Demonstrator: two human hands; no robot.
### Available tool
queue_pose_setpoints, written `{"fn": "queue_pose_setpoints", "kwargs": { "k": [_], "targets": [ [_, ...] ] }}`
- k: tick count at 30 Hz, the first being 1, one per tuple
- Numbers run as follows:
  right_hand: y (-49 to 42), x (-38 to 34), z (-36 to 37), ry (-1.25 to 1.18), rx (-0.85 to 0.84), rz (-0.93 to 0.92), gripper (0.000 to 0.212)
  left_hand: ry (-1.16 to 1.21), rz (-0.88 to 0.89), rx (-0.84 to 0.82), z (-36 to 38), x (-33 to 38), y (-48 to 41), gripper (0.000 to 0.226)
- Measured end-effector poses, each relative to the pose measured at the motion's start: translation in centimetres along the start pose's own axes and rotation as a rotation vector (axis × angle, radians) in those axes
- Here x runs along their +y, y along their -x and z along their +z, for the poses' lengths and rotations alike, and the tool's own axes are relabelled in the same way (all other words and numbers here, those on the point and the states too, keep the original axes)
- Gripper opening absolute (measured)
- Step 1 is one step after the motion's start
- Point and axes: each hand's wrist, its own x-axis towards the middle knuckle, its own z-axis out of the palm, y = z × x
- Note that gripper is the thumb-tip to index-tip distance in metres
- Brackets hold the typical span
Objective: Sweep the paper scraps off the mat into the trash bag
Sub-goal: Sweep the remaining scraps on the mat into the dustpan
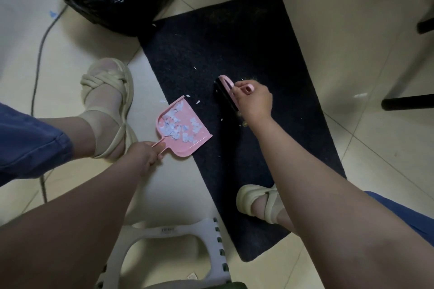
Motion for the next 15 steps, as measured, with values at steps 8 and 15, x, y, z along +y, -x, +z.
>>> {"fn": "queue_pose_setpoints", "kwargs": {
  "k": [8,15],
  "targets": [
    [0.7,-0.3,0.5,0.086,-0.316,0.013,0.009,-0.002,-0.079,-0.018,1.2,0.2,-0.3,0.046],
    [0.0,-1.0,-1.2,-0.077,-0.193,-0.018,0.009,0.1,-0.043,-0.026,1.4,0.1,-0.3,0.042]
  ]
}}
